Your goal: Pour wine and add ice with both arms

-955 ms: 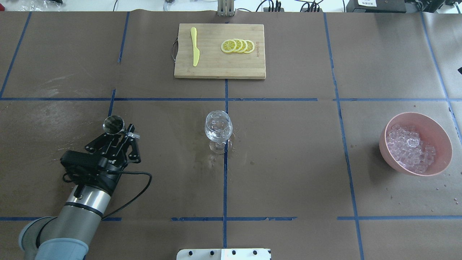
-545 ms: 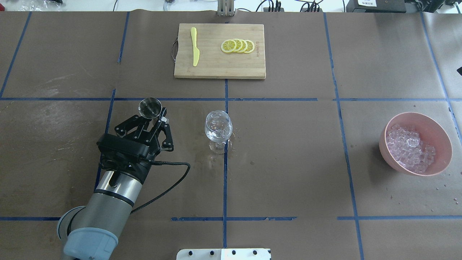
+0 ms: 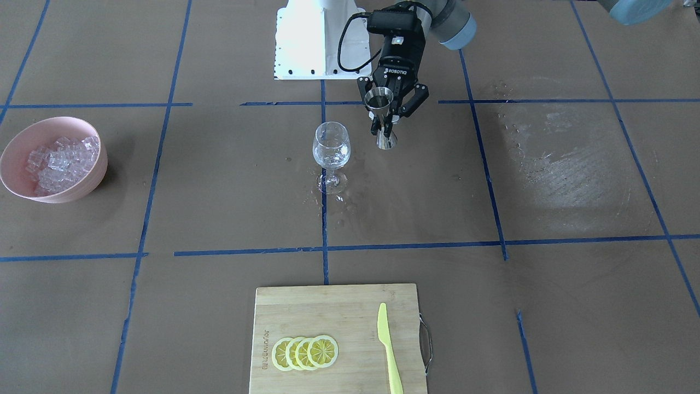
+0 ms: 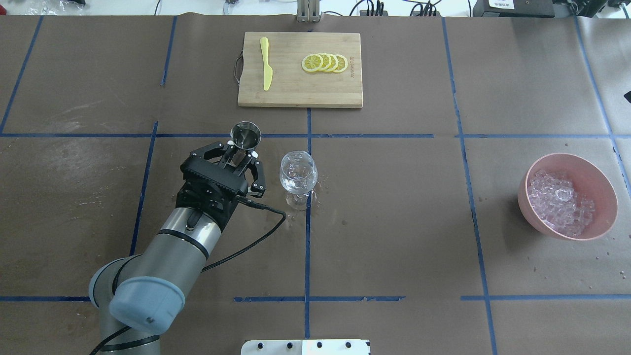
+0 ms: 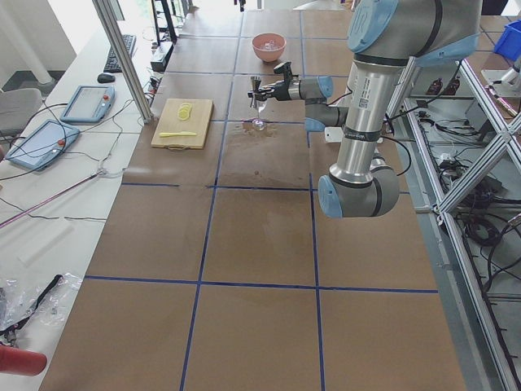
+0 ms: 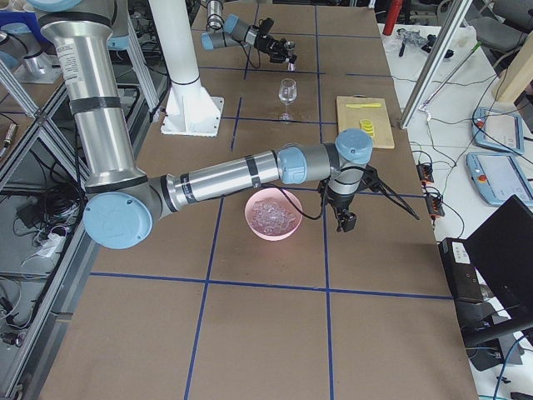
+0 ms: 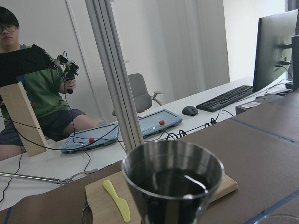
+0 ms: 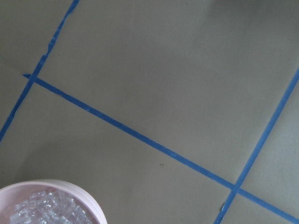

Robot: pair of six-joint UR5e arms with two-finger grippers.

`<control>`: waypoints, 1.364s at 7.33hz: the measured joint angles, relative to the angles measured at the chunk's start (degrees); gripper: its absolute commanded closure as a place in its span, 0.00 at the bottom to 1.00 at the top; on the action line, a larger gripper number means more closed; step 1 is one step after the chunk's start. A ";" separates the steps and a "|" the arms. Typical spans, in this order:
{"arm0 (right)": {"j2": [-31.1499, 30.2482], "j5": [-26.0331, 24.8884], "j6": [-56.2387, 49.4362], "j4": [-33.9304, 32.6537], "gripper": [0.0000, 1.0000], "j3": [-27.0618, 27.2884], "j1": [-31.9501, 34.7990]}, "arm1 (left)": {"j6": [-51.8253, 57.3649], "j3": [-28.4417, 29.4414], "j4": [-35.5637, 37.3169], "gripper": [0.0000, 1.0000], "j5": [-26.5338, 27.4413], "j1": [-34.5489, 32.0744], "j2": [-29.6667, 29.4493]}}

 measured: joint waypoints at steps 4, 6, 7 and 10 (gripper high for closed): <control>0.08 0.00 0.00 -0.02 0.00 0.40 -0.14 | 11.13 -0.25 14.08 1.00 -0.81 -0.45 -3.64; 0.09 0.00 0.43 0.00 0.00 0.71 -0.21 | 17.54 -0.42 16.77 1.00 -0.80 -0.40 -4.70; 0.09 0.00 0.90 0.01 0.00 0.96 -0.29 | 20.11 -0.47 18.24 1.00 -0.80 -0.37 -5.20; 0.09 0.00 1.39 0.01 0.00 1.23 -0.42 | 26.85 -0.60 25.84 1.00 -1.03 -0.44 -7.85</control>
